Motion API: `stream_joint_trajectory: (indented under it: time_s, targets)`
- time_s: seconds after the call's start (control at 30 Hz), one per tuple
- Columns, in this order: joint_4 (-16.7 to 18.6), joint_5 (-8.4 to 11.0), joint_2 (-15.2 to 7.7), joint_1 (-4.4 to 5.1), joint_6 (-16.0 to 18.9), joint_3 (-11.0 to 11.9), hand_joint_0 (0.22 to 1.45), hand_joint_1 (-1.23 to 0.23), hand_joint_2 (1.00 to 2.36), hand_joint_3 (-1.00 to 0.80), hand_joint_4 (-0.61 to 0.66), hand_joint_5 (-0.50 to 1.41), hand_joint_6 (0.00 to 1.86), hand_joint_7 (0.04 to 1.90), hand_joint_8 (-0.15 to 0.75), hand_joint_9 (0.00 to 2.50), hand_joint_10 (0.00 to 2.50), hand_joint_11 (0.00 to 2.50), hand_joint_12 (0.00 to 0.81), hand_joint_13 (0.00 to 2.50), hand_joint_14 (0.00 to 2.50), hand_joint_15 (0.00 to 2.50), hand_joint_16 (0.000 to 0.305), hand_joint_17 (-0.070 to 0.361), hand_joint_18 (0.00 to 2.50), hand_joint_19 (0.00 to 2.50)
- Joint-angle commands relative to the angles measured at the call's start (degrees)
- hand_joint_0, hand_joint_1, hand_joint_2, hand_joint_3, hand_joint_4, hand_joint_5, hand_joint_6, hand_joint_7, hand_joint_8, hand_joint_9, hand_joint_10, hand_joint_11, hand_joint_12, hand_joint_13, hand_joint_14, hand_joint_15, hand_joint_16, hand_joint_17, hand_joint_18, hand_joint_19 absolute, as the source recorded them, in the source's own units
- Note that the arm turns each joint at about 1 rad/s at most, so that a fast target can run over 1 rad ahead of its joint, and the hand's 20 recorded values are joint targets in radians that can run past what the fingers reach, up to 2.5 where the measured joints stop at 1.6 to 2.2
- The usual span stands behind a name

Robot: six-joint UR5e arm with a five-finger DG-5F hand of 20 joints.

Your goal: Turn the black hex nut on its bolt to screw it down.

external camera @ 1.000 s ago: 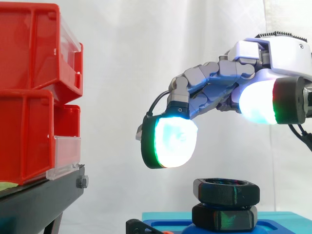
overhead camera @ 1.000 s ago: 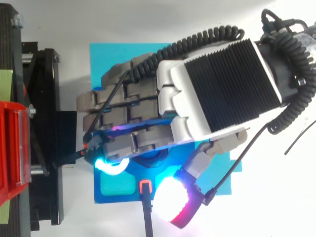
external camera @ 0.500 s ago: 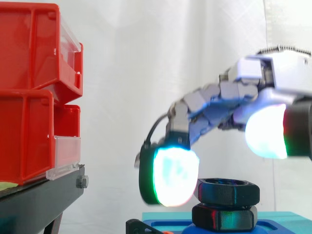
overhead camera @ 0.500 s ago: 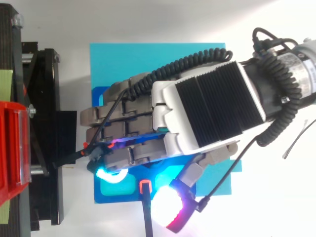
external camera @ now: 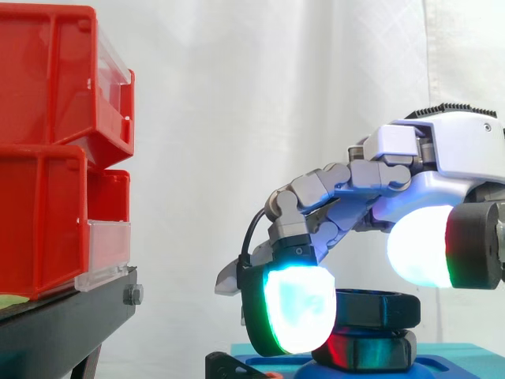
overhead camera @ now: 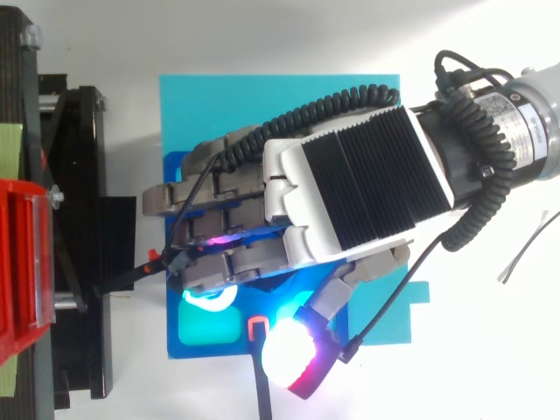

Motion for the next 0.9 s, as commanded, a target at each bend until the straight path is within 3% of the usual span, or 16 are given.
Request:
stream_joint_trajectory:
  time_s: [0.0,0.13,0.4,0.53,0.57,0.73,0.87]
  targets:
    - [0.04,-0.14,-0.01,-0.34,-0.01,0.02,0.48,-0.31,1.00,-0.50,0.16,-0.01,0.57,1.28,0.300,0.77,0.00,0.04,0.353,0.52,0.00,0.03,0.053,0.120,0.45,0.61]
    - [0.04,-0.22,-0.01,-0.61,-0.01,0.02,0.48,-0.31,1.00,-0.50,0.16,-0.01,0.57,1.27,0.301,0.77,0.00,0.04,0.353,0.52,0.00,0.02,0.053,0.120,0.46,0.61]
    - [1.10,-1.72,-0.01,-2.37,-0.10,0.02,0.48,-0.31,1.00,-0.50,0.18,-0.01,0.58,1.25,0.304,0.84,0.00,0.10,0.353,0.57,0.00,0.06,0.054,0.120,0.47,0.62]
    - [1.10,-2.95,-0.01,-3.77,-0.54,0.02,0.49,-0.31,1.00,-0.50,0.18,-0.01,0.58,1.25,0.306,0.88,0.00,0.14,0.355,0.61,0.00,0.07,0.054,0.121,0.50,0.63]
    - [1.10,-3.74,-0.01,-4.65,-0.71,0.02,0.49,-0.31,1.00,-0.50,0.19,-0.01,0.58,1.25,0.312,0.90,0.00,0.14,0.358,0.63,0.00,0.08,0.054,0.122,0.52,0.63]
    - [0.74,-6.90,0.08,-6.94,-1.06,0.02,0.49,-0.31,1.00,-0.50,0.21,-0.01,0.57,1.25,0.318,0.95,0.00,0.16,0.359,0.68,0.00,0.10,0.054,0.122,0.55,0.64]
    - [0.31,-8.49,0.08,-7.81,-1.06,0.90,0.49,-0.31,1.00,-0.50,0.20,0.00,0.50,1.37,0.322,0.97,0.01,0.17,0.360,0.71,0.00,0.11,0.055,0.123,0.56,0.65]
